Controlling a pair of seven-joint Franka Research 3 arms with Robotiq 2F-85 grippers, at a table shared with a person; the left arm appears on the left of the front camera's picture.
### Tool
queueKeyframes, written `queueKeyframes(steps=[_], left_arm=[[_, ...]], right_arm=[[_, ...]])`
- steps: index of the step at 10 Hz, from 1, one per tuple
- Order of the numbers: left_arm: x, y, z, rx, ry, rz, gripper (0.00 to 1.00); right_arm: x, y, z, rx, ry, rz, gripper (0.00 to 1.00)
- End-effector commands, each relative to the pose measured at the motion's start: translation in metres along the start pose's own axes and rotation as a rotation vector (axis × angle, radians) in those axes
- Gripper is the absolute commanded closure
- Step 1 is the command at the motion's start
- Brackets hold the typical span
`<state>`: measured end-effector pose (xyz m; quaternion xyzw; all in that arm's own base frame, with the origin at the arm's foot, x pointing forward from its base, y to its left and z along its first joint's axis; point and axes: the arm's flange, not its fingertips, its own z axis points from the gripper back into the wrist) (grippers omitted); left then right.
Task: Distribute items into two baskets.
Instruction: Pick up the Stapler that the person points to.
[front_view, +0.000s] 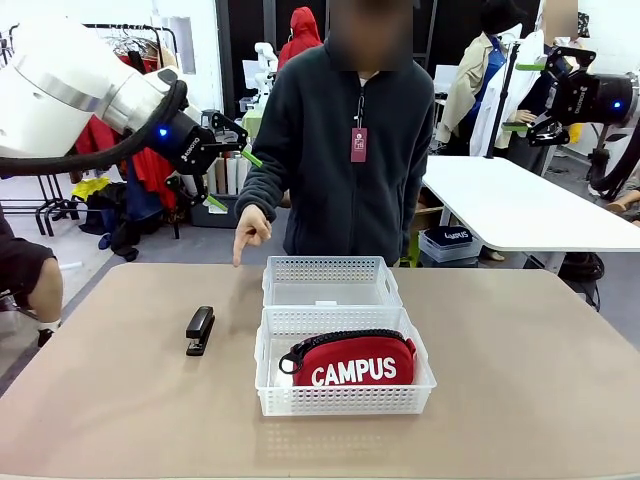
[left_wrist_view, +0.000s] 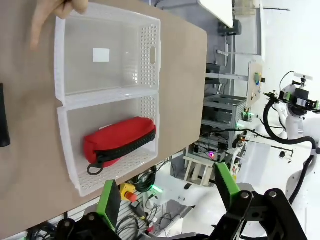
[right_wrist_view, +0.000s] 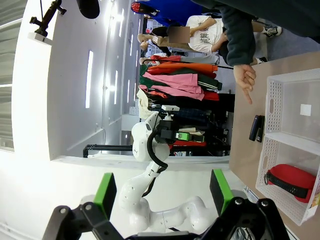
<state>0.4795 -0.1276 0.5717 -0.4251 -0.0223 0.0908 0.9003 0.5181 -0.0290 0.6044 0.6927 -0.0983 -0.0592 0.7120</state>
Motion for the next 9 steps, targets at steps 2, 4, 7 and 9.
queueKeyframes(steps=[2, 4, 7, 9], left_arm=[[0.002, 0.005, -0.001, 0.029, -0.009, 0.012, 0.00], [-0.007, 0.002, -0.017, 0.236, -0.068, -0.117, 0.00], [-0.001, 0.025, -0.047, 0.513, -0.029, -0.226, 0.00], [0.011, 0.056, -0.059, 0.670, -0.026, -0.300, 0.00]], right_arm=[[-0.001, 0.002, -0.001, 0.001, 0.002, 0.002, 0.00], [-0.001, 0.002, -0.001, 0.001, 0.002, 0.002, 0.00], [-0.001, 0.002, -0.001, 0.001, 0.002, 0.002, 0.00], [-0.001, 0.002, -0.001, 0.001, 0.002, 0.002, 0.00]])
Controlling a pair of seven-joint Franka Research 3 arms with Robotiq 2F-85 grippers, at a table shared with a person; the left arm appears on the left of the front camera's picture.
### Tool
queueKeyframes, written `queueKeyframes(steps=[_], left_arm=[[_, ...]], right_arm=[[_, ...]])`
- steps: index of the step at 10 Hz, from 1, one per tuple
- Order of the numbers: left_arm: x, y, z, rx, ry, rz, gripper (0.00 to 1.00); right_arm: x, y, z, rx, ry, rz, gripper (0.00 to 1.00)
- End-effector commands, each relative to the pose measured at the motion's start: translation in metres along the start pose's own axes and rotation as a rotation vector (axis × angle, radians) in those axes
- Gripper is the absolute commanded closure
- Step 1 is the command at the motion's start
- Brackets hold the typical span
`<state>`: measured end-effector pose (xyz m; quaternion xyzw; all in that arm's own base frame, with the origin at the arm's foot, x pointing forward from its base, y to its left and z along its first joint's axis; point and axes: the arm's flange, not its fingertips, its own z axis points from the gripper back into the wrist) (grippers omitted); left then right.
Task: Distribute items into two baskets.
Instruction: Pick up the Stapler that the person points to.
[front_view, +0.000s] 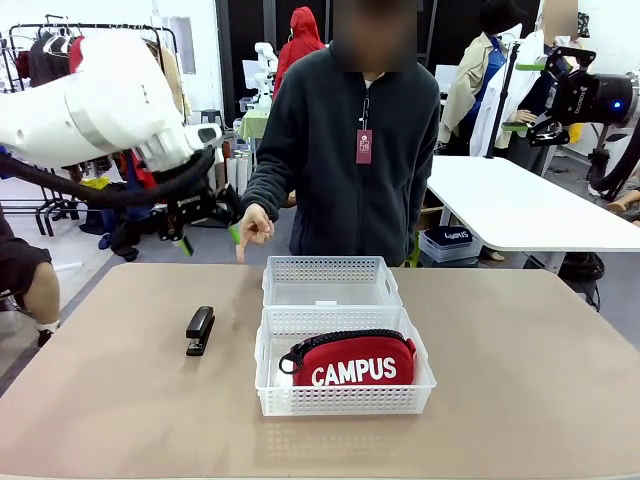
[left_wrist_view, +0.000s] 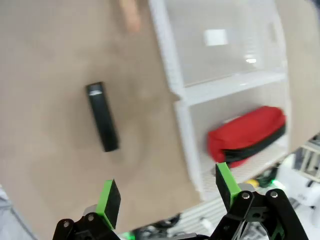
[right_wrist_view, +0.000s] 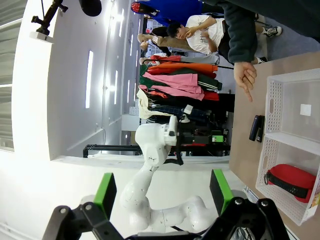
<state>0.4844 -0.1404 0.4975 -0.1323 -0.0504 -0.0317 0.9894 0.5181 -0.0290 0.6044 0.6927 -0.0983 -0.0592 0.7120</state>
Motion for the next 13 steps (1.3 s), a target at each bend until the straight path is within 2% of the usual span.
queueKeyframes(steps=[1, 2, 4, 5, 7, 8, 9, 12, 13], left_arm=[[0.004, 0.012, -0.020, 0.159, -0.038, -0.036, 0.00], [0.002, 0.017, -0.031, 0.201, -0.031, -0.092, 0.00], [-0.007, 0.014, -0.054, 0.163, -0.024, -0.229, 0.00], [-0.012, 0.011, -0.063, 0.152, -0.026, -0.254, 0.00], [-0.017, 0.010, -0.075, 0.123, -0.027, -0.243, 0.00], [-0.013, 0.008, -0.072, 0.131, -0.053, -0.121, 0.00], [-0.014, 0.000, -0.073, 0.162, -0.010, -0.249, 0.00], [-0.015, 0.001, -0.075, 0.151, -0.017, -0.219, 0.00], [-0.010, 0.002, -0.078, 0.237, 0.010, -0.171, 0.00]], right_arm=[[-0.001, 0.002, -0.001, 0.001, 0.002, 0.002, 0.00], [-0.001, 0.002, -0.001, 0.001, 0.002, 0.002, 0.00], [-0.001, 0.002, -0.001, 0.001, 0.002, 0.002, 0.00], [-0.001, 0.002, -0.001, 0.001, 0.002, 0.002, 0.00], [-0.001, 0.002, -0.001, 0.001, 0.002, 0.002, 0.00], [-0.001, 0.002, -0.001, 0.001, 0.002, 0.002, 0.00], [-0.001, 0.002, -0.001, 0.001, 0.002, 0.002, 0.00], [-0.001, 0.002, -0.001, 0.001, 0.002, 0.002, 0.00], [-0.001, 0.002, -0.001, 0.001, 0.002, 0.002, 0.00]])
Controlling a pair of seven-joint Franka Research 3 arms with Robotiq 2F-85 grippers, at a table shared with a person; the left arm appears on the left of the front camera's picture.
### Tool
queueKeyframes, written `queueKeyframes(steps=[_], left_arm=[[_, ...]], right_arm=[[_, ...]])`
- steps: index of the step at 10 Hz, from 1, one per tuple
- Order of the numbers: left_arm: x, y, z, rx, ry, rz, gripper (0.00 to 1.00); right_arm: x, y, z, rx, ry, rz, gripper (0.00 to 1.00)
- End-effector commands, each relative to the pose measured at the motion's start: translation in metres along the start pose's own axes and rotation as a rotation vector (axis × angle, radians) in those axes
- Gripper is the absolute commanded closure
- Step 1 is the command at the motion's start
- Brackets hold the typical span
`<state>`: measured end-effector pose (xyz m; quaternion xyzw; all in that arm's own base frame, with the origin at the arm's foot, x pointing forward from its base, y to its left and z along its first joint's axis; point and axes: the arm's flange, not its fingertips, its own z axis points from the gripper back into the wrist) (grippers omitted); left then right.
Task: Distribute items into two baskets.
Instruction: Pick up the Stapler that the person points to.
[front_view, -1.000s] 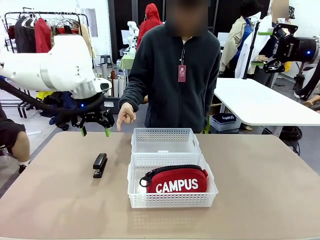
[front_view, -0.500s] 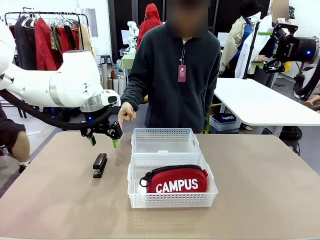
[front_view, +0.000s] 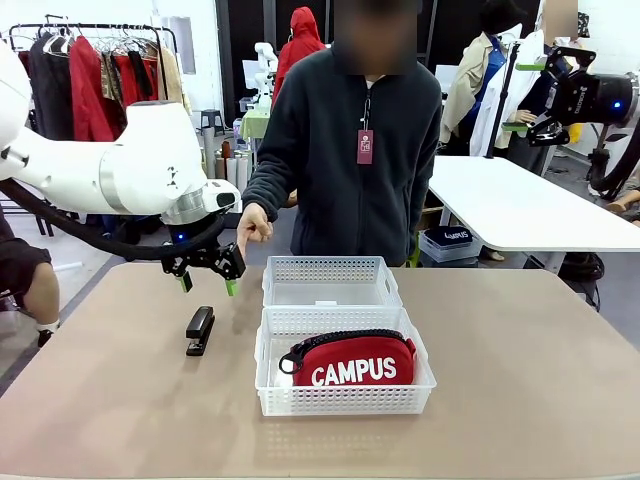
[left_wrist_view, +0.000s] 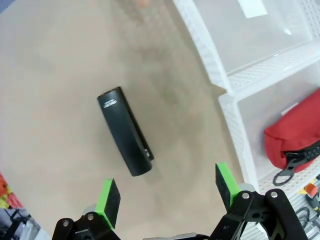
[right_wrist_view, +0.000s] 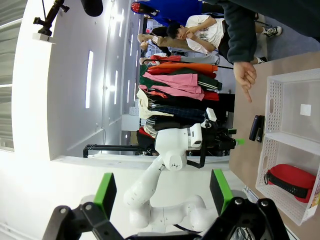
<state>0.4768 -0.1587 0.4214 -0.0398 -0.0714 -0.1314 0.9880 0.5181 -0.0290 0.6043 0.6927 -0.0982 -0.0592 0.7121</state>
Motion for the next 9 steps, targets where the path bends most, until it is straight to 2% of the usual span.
queueKeyframes(steps=[1, 3, 6, 9], left_arm=[[0.012, 0.005, -0.006, 0.100, 0.052, 0.076, 0.00], [0.021, 0.015, -0.020, 0.134, 0.060, 0.131, 0.00], [0.026, 0.028, -0.047, 0.111, 0.102, 0.197, 0.00], [0.024, 0.031, -0.071, 0.108, 0.146, 0.214, 0.00]], right_arm=[[-0.001, 0.002, -0.001, 0.001, 0.002, 0.002, 0.00], [-0.001, 0.002, -0.001, 0.001, 0.002, 0.002, 0.00], [-0.001, 0.002, -0.001, 0.001, 0.002, 0.002, 0.00], [-0.001, 0.002, -0.001, 0.001, 0.002, 0.002, 0.00]])
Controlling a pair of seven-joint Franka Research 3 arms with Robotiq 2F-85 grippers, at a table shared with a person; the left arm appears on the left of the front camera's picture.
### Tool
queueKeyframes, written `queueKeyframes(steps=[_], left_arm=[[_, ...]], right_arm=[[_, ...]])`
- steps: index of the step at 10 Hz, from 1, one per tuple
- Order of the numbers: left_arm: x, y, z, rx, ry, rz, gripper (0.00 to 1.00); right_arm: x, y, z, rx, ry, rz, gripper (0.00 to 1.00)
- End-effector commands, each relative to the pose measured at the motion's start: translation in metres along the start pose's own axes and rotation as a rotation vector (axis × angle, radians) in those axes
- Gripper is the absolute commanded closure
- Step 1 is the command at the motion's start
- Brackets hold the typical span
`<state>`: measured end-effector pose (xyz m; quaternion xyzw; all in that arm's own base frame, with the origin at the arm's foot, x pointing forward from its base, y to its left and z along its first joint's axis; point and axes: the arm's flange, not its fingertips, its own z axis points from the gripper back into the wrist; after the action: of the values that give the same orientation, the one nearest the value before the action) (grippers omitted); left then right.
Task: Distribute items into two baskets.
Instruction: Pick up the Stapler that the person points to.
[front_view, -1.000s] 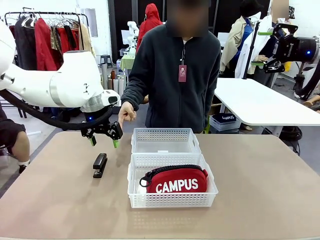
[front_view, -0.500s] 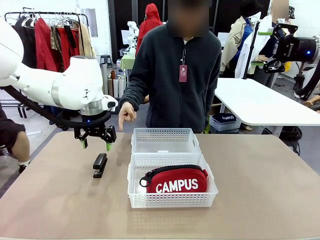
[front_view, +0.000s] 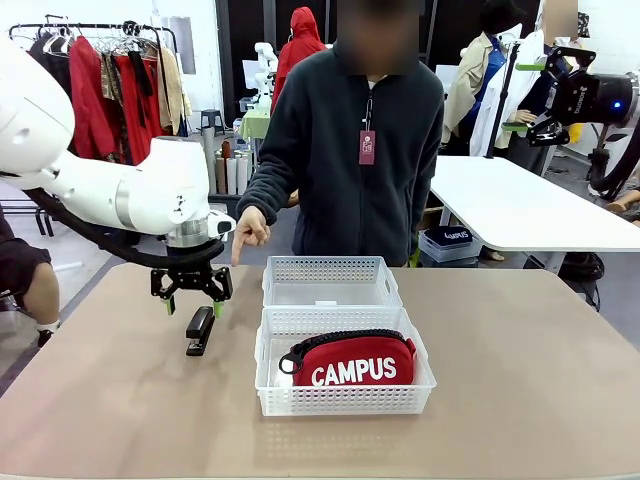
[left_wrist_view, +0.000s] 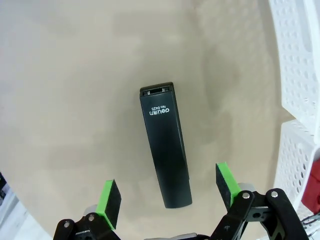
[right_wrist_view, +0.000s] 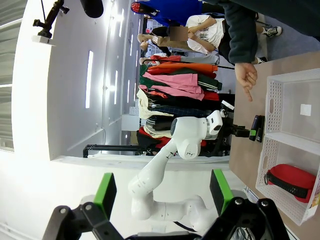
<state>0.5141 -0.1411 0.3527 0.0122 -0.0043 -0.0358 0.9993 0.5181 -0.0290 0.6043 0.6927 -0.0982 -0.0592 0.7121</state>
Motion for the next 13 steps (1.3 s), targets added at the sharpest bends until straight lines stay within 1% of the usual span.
queueKeyframes(steps=[1, 2, 7, 11, 13], left_arm=[[0.003, -0.001, -0.005, 0.007, 0.022, 0.030, 0.00], [0.003, 0.000, -0.009, 0.009, 0.023, 0.030, 0.00], [0.001, 0.000, -0.011, 0.016, 0.023, 0.048, 0.99], [0.000, -0.004, -0.009, -0.002, 0.043, 0.059, 1.00], [-0.002, -0.003, -0.001, -0.005, 0.040, 0.074, 1.00]], right_arm=[[-0.001, 0.002, -0.001, 0.001, 0.002, 0.002, 0.00], [-0.001, 0.002, -0.001, 0.001, 0.002, 0.002, 0.00], [-0.001, 0.002, -0.001, 0.001, 0.002, 0.002, 0.00], [-0.001, 0.002, -0.001, 0.001, 0.002, 0.002, 0.00], [-0.001, 0.002, -0.001, 0.001, 0.002, 0.002, 0.00]])
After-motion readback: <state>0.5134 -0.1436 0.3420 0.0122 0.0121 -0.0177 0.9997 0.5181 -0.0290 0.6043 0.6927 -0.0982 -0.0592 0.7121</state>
